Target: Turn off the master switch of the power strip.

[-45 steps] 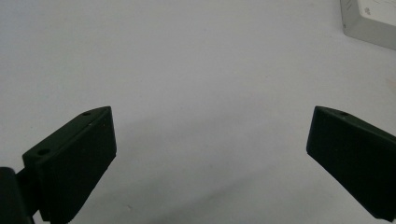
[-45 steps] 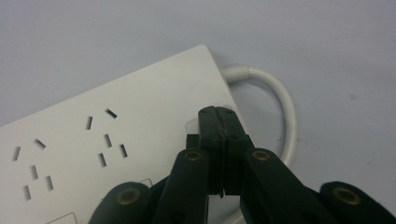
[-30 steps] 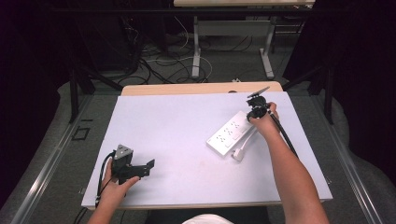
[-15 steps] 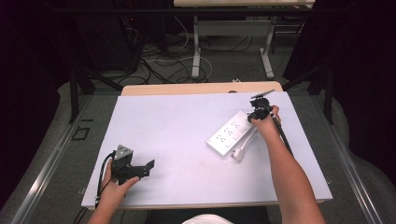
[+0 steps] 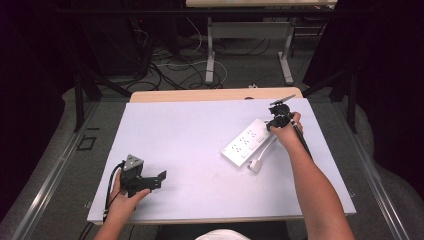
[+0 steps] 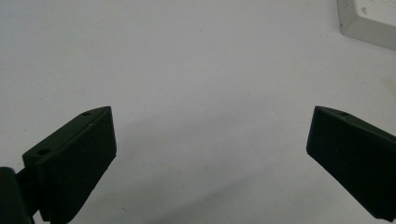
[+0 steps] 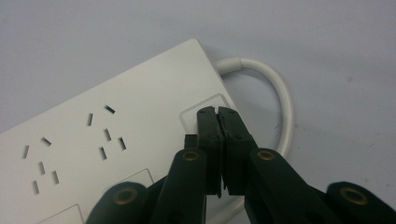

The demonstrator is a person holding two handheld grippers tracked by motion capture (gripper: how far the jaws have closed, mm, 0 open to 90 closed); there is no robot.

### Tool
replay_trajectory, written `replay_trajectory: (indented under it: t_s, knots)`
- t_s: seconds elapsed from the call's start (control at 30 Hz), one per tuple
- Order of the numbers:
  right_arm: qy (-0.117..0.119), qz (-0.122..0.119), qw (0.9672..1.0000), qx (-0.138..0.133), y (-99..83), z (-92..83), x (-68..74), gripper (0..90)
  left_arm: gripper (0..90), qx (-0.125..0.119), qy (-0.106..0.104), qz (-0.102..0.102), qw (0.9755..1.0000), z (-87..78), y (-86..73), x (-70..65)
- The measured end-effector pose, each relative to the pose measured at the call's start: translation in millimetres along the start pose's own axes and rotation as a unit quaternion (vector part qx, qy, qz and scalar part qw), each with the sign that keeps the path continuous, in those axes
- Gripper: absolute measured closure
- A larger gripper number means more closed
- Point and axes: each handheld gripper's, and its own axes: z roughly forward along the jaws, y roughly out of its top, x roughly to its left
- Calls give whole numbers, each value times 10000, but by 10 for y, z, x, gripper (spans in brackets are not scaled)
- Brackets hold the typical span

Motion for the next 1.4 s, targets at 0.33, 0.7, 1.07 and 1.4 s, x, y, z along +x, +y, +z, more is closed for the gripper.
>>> replay_trajectory:
  t_s: [0.33,0.7,1.07,1.4]
  knots:
    - [-11,-147,9999,-24,-21,-89,-20,773,15,18,-6,6,10000,-6,-2,10]
    - [148,-392,9991,27,-40,-105,63,603,15,57,-17,13,10000,9,0,3]
    - [145,-588,9982,-7,-65,-167,81,562,15,18,2,-5,10000,9,-3,4]
    - [157,-847,9962,-118,-145,-343,91,491,15,-17,0,-10,10000,7,1,6]
